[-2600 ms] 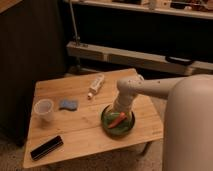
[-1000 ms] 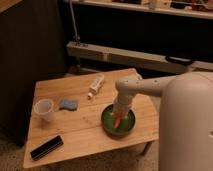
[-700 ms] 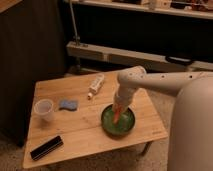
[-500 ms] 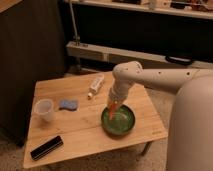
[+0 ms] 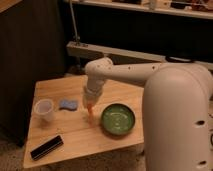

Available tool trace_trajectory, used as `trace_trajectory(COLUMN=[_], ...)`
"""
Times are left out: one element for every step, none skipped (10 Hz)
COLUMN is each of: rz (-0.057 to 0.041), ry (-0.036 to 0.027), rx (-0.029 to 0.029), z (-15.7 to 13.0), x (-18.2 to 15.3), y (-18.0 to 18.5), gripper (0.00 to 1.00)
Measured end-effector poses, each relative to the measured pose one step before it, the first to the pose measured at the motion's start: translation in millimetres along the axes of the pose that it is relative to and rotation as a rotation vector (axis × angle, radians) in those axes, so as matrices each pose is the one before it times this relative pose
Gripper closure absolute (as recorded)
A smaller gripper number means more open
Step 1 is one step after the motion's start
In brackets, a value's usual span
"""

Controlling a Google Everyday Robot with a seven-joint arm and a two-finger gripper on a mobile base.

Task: Place the pepper on the white sponge

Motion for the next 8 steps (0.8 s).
trace_trajectory(rz=[-0.03648,-0.01308,0.00202,0.00081,-0.0017,-0.00063,0.00087,0.00049], ry=[-0.00132,-0.00126,-0.00088,-0.00035,0.00016,0.00011,-0.00002,0.00069], rx=[-0.00473,-0.0012,0.00108,0.00011,-0.0005,-0.00029,0.00014,-0.00026], z=[3.3,1.08,-0.35,-0.2,0.24,0.11,-0.07,0.38], x=[-2.85,-1.21,0.2,0.13,-0.39,-0.11,0.23,0.3], y=[8.06,2.39,-1.41,-0.47,1.07,0.43,-0.53,-0.22], gripper=[1.0,1.0,1.0,1.0,1.0,1.0,1.0,1.0])
